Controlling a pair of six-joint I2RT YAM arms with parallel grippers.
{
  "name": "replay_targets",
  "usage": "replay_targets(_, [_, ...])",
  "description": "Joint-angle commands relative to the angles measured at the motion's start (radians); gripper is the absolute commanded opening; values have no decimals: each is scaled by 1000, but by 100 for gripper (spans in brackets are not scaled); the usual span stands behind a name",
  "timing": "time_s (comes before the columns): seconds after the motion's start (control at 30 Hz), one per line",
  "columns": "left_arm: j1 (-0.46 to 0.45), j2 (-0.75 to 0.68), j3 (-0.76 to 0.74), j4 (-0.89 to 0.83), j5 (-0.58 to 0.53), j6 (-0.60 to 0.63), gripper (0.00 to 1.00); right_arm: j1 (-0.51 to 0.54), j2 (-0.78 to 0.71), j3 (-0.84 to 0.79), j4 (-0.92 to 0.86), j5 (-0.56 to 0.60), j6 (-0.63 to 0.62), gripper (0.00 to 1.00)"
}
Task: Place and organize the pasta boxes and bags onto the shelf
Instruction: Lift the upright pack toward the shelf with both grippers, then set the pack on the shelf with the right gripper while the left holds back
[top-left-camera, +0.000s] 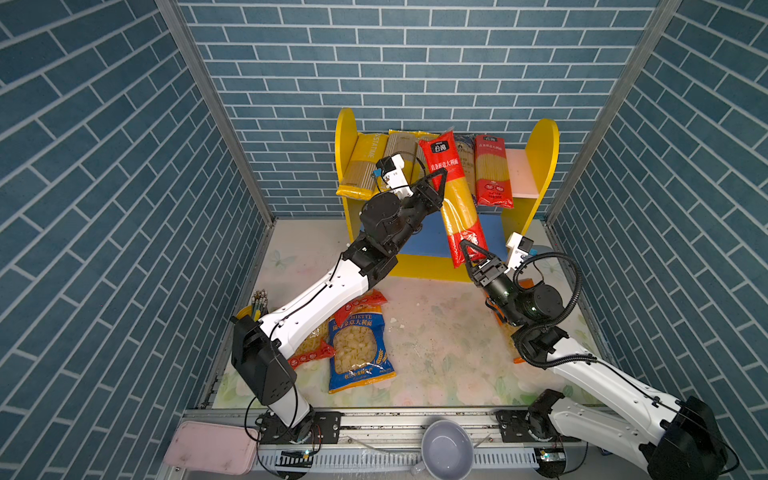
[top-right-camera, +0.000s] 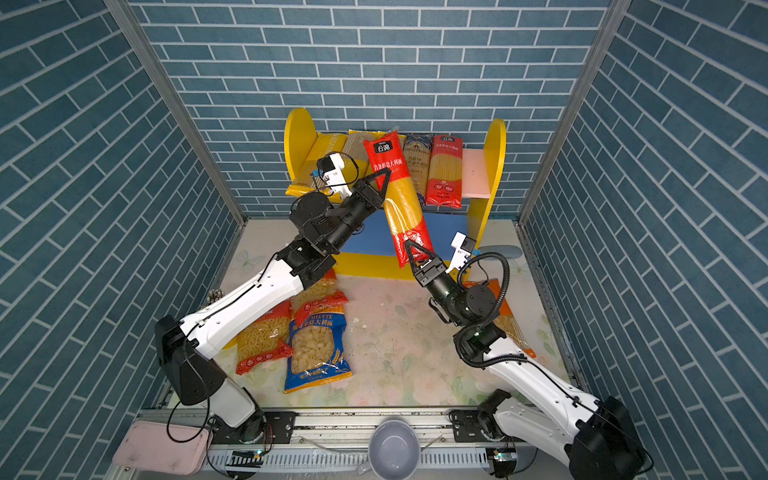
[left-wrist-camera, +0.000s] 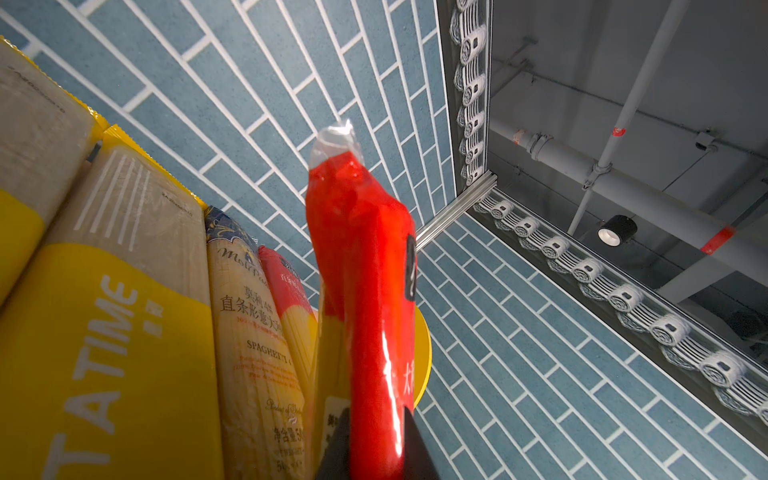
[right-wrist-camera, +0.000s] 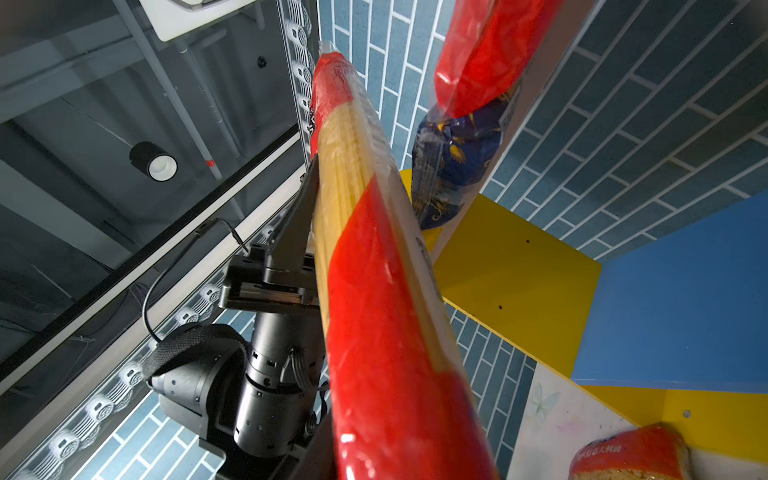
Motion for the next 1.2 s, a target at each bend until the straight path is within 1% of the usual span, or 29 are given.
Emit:
replay_targets(0.0, [-4, -23, 52, 104, 20, -6, 31, 4, -36, 66, 50, 21, -20, 29])
replay_targets(0.2, [7, -39, 36, 109, 18, -3, 55, 4, -108, 110, -62, 30, -66, 20])
replay_targets(0.3, [10, -40, 28, 111, 23, -8, 63, 3, -127, 132, -115, 40, -81, 16])
replay_targets(0.37, [11, -43, 22, 110, 27, -9, 66, 2, -130, 145, -121, 45, -84, 14])
replay_targets(0.53, [19, -67, -16, 116, 34, -6, 69, 1, -127, 232, -184, 37, -139, 12])
replay_targets(0.77, [37, -137, -113, 114, 38, 22, 71, -5, -101, 411, -336, 80, -246, 10])
replay_targets(0.97, [44, -183, -174, 113, 54, 50, 71, -15, -72, 472, -370, 171, -270, 7])
replay_targets(1.07, [45, -205, -212, 115, 55, 58, 71, -24, -60, 508, -387, 213, -302, 6])
replay_targets(1.17, [48, -230, -259, 118, 57, 60, 71, -54, -62, 535, -417, 274, -333, 6])
